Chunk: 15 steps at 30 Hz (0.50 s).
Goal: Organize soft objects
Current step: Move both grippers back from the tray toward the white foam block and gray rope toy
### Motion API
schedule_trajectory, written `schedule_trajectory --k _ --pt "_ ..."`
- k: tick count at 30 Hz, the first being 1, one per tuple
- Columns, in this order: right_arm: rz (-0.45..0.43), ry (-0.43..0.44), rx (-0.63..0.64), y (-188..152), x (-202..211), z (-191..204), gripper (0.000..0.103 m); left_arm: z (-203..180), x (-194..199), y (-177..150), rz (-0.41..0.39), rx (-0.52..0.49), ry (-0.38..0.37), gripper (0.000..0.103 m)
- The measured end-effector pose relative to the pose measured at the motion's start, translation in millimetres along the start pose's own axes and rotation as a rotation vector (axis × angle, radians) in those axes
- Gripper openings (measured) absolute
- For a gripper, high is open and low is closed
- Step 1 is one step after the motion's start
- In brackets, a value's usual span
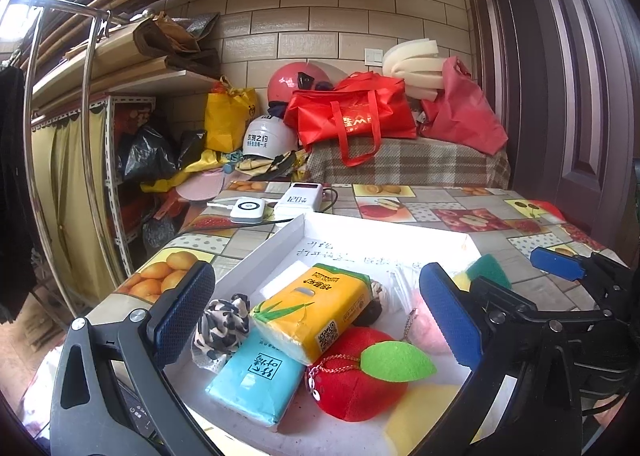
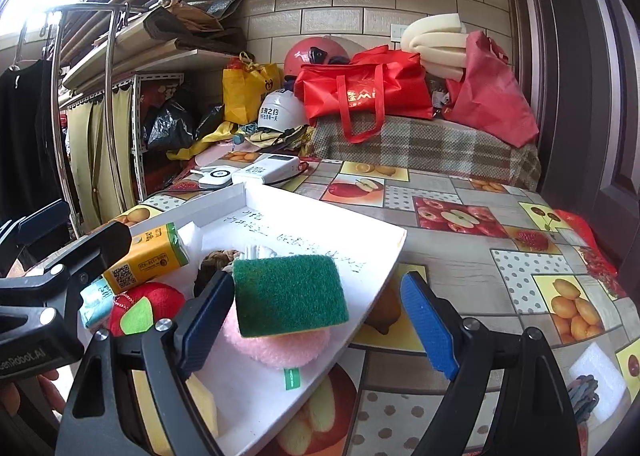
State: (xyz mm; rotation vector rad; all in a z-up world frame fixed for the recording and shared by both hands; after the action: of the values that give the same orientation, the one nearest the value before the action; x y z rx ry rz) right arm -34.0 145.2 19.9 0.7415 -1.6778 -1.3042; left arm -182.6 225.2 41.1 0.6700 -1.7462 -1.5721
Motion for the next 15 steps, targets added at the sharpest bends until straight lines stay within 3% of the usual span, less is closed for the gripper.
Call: schedule_trajectory --k 6,11,15 --pt "-0.016 0.001 -0.039 -4 15 -10 0.086 -8 8 -2 0.005 -0.005 0.012 0.103" --pt "-0.042 0.005 -0.042 -9 39 -18 0.086 -22 16 -5 0.018 -0.012 -0.019 0.103" --pt "-0.083 -0.051 -0.027 -12 69 -30 0.086 -38 29 -5 0.01 -0.039 -0.061 0.103"
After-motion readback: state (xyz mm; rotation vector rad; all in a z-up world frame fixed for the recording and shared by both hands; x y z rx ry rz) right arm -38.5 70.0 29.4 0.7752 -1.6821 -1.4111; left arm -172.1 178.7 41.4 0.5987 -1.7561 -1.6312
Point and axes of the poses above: each gripper's, at about its wrist camera, not at the fingertips, and x roughly against the way its jaws point, z to its left, y to its top, the point moved 2 cm from there along -x, roughly the way its jaws point, and after that the axes turned 7 degrees about -z, right-handed, at the moved point
